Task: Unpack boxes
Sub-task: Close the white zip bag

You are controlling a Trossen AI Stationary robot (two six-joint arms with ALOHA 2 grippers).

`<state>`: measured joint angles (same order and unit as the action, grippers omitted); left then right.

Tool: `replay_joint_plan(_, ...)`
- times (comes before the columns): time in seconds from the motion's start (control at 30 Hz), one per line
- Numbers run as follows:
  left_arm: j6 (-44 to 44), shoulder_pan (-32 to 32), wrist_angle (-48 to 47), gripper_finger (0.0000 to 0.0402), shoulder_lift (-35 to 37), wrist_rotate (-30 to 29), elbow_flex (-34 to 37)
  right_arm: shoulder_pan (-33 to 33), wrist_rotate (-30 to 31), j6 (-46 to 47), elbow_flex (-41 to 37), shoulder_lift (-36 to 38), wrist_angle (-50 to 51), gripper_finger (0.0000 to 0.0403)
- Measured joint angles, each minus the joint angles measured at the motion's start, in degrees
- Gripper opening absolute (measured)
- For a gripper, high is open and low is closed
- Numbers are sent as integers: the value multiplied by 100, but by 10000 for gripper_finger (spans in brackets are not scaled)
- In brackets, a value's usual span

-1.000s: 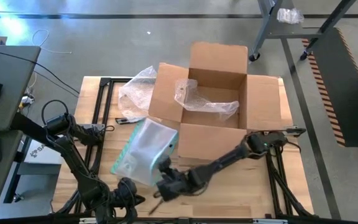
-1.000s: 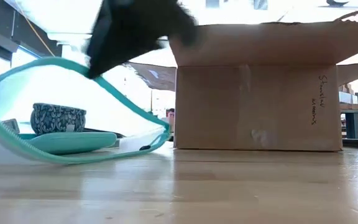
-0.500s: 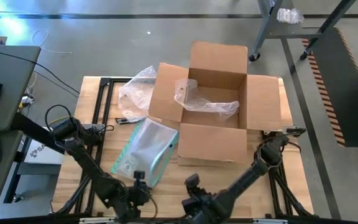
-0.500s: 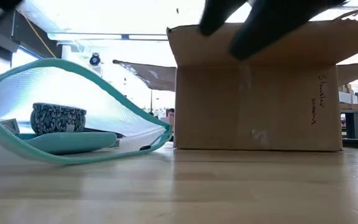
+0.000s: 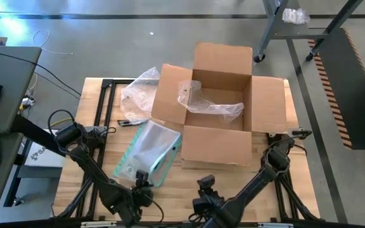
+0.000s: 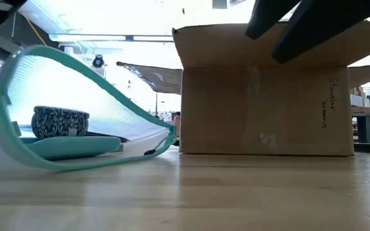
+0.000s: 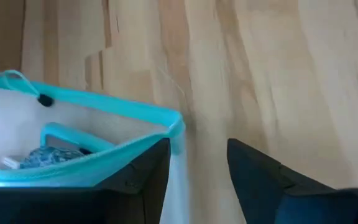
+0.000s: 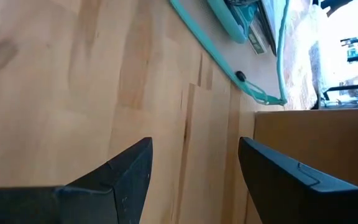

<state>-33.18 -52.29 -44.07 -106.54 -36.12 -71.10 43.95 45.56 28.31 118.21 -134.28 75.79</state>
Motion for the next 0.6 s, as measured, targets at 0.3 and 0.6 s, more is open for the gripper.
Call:
replay_joint_plan(0.3,-1565,-135,-827,125,2,-61,-86,-14,4,26,0,0,-103,222)
replay_joint_plan(0.6,-426,6,1024,120,-460,-222,498,-18,136,25,0,0,-211,222)
